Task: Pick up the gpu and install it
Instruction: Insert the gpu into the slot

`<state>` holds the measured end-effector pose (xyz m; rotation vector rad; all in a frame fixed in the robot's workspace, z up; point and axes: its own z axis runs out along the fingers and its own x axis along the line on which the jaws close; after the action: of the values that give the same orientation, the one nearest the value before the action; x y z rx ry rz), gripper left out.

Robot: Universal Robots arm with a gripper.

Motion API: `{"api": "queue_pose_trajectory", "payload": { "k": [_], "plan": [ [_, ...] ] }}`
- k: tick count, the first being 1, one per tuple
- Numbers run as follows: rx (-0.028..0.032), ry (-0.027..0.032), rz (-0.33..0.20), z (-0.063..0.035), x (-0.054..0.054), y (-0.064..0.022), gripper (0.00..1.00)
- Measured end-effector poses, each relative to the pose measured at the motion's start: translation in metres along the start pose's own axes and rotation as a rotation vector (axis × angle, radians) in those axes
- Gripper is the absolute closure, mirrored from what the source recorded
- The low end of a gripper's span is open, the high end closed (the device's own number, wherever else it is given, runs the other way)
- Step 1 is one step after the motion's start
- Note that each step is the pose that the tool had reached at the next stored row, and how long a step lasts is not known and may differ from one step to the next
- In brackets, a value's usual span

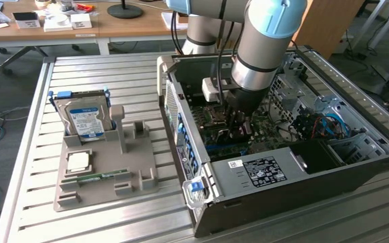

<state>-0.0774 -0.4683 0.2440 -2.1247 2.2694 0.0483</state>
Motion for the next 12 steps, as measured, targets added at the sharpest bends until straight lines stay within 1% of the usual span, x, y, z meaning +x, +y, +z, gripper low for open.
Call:
{"api": "queue_pose_trajectory", "payload": {
  "k": [2, 3, 5, 6, 10, 12],
  "plan": [
    [-0.0001, 0.0000, 0.000, 0.0000, 0.0000, -0.0001, 0.73],
    [0.0000, 0.0010, 0.000, 0.0001, -0.0001, -0.0001, 0.73],
    [0.0008, 0.0144, 0.000, 0.0000, -0.0002, -0.0001, 0.73],
    [0.0012, 0.0192, 0.000, 0.0000, -0.0002, -0.0001, 0.73],
    [0.0014, 0.0202, 0.000, 0.0000, -0.0002, 0.0000, 0.73],
    [0.0012, 0.0191, 0.000, 0.0000, -0.0006, 0.0000, 0.73]
  ]
}}
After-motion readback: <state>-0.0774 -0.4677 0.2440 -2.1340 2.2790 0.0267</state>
